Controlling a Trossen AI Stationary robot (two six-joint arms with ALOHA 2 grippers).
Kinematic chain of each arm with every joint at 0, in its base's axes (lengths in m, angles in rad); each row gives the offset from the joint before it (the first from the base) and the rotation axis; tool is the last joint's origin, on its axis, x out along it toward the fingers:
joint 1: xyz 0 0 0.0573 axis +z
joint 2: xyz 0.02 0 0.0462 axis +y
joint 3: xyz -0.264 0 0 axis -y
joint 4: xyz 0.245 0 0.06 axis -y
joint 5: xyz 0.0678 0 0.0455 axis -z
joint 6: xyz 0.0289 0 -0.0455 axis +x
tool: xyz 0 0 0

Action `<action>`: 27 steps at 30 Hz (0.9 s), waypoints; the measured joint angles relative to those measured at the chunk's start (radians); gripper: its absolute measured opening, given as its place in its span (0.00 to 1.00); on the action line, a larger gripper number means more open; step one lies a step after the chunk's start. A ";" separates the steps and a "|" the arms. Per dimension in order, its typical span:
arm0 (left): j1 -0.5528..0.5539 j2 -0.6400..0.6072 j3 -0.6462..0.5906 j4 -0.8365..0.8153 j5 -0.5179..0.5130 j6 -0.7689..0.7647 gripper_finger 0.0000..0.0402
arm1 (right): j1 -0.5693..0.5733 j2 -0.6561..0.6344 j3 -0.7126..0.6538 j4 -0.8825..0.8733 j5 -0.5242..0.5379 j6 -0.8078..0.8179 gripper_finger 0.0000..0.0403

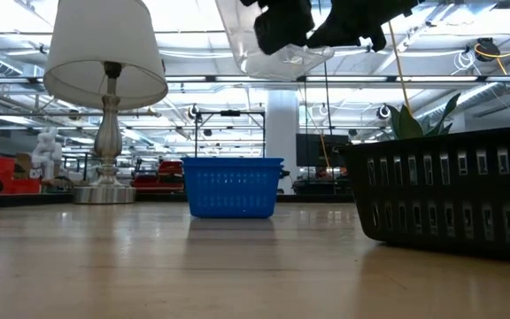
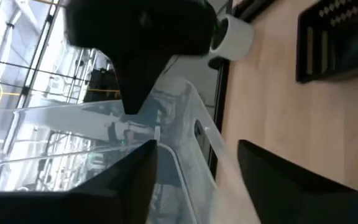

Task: Stack baskets by color
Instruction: Stack the top transparent bin on the bottom transparent bin

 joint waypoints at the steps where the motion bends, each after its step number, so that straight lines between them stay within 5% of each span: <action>1: -0.004 0.000 0.000 0.012 0.000 0.000 0.59 | 0.000 0.000 0.000 0.000 0.011 -0.003 0.00; 7: -0.026 -0.001 0.000 0.066 0.011 0.013 0.69 | 0.001 0.000 0.000 0.000 0.014 -0.002 0.00; 17: -0.058 -0.042 0.001 0.049 0.142 -0.022 0.70 | 0.003 0.000 0.000 0.001 0.065 -0.007 0.00; 27: -0.154 -0.264 0.000 0.058 0.039 -0.167 0.70 | 0.004 0.000 0.000 0.002 0.092 0.005 0.00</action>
